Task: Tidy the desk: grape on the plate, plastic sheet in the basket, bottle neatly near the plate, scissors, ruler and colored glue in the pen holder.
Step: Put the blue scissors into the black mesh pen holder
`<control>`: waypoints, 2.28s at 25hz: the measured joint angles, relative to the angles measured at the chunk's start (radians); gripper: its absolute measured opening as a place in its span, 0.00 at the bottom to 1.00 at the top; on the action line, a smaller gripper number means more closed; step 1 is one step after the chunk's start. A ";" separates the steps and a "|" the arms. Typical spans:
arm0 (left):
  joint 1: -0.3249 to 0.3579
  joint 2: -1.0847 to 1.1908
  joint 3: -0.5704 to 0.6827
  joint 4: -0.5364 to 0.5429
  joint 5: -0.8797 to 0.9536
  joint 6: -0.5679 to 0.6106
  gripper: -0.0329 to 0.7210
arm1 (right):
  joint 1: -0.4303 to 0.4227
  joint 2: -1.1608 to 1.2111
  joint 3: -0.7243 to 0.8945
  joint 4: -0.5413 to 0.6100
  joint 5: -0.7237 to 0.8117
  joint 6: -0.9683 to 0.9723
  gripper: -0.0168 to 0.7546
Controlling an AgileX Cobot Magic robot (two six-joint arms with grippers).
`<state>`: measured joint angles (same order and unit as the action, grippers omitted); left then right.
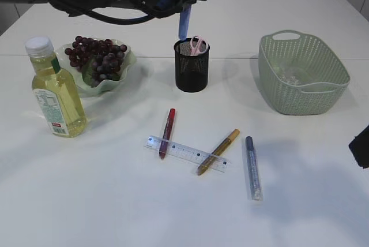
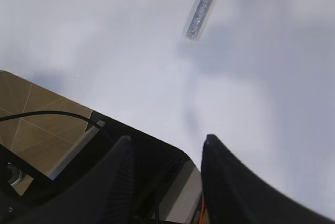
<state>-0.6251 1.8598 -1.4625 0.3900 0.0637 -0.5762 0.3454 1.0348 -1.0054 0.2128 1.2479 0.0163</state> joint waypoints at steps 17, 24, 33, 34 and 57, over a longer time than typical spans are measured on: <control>0.114 0.212 0.000 0.061 -0.587 0.056 0.25 | 0.000 0.000 0.000 -0.050 0.000 0.000 0.47; 0.140 0.310 -0.074 0.051 -0.626 0.061 0.25 | 0.000 0.000 0.000 -0.076 0.000 0.000 0.47; 0.142 0.410 -0.177 0.045 -0.628 0.062 0.25 | 0.000 0.000 0.000 -0.093 -0.012 0.000 0.47; 0.142 0.419 -0.187 0.043 -0.628 0.062 0.25 | 0.000 0.000 0.000 -0.095 -0.012 0.000 0.47; 0.188 0.496 -0.223 0.007 -0.620 0.075 0.26 | 0.000 0.000 0.000 -0.116 -0.030 0.000 0.47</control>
<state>-0.4369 2.3561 -1.6852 0.3975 -0.5564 -0.5012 0.3454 1.0348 -1.0054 0.0967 1.2178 0.0163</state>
